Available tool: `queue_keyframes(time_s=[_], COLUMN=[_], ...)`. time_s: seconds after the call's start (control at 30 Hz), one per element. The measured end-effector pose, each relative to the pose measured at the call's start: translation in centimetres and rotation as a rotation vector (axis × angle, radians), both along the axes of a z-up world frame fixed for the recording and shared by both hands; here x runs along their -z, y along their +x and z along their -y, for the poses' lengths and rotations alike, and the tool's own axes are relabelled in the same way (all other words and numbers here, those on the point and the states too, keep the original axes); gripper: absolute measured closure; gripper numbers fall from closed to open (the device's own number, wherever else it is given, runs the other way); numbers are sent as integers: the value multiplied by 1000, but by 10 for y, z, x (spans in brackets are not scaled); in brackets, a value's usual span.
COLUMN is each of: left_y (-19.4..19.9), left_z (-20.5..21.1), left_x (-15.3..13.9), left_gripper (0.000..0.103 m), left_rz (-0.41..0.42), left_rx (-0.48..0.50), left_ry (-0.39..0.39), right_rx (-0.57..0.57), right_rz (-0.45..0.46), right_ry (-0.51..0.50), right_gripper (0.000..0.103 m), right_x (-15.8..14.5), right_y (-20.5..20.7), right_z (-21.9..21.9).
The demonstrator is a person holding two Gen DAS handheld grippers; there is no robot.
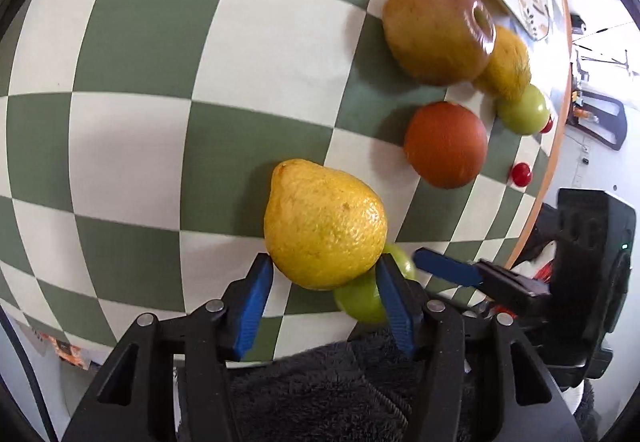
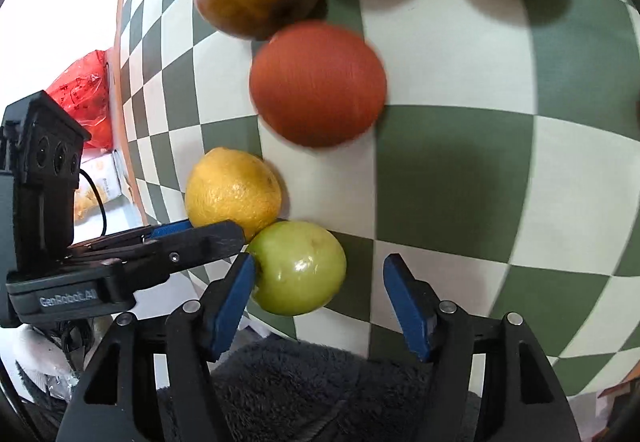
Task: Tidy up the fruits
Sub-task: 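Lift the green apple with the right gripper while the left lifts the yellow citrus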
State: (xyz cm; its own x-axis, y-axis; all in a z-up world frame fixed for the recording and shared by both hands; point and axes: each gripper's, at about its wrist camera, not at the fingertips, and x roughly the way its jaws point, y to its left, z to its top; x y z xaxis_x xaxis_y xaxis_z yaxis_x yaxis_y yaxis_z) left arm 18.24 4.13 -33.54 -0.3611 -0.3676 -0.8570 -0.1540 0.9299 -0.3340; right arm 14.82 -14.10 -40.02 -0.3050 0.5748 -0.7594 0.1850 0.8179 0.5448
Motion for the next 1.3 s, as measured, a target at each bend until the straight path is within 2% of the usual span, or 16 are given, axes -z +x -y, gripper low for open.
queue_keyframes(time_s=[0.1, 0.23, 0.27, 0.37, 0.47, 0.57, 0.7, 0.77, 0.87, 0.97, 1.1, 1.3], left_y=[1, 9, 8, 10, 14, 16, 15, 18, 20, 14, 8, 7], left_z=[-1, 4, 16, 22, 25, 17, 5, 3, 10, 22, 30, 31], left_x=[5, 23, 36, 40, 35, 21, 6, 13, 33, 47, 45, 42], left_gripper=[49, 47, 47, 46, 46, 46, 47, 45, 41, 43, 43, 44], left_rz=[2, -17, -24, -25, 2, 40, 77, 76, 54, 51, 101, 125], left_rx=[12, -20, -29, -20, 16, 54, 63, 56, 50, 99, 122, 131], left_ry=[-2, -29, -35, -33, -5, 47, 95, 106, 117, 128, 160, 186], right_rx=[-54, -100, -123, -184, -210, -185, -90, -80, -79, -22, -44, -70], right_rz=[10, 41, 44, 88, 135, 160, 127, 123, 115, 94, 133, 151], right_ry=[3, 3, 0, -45, -106, -175, -121, -111, -143, -110, -141, -141], right_gripper=[35, 45, 48, 51, 51, 51, 48, 39, 38, 37, 37, 38], right_x=[1, 1, 0, -10, -26, -37, -40, -34, -20, -10, -16, -11], right_y=[-3, 2, 1, -1, 1, 5, 7, 9, 6, 4, 2, 5], right_z=[-16, -33, -40, -50, -37, -8, 27, 29, 32, 40, 40, 30])
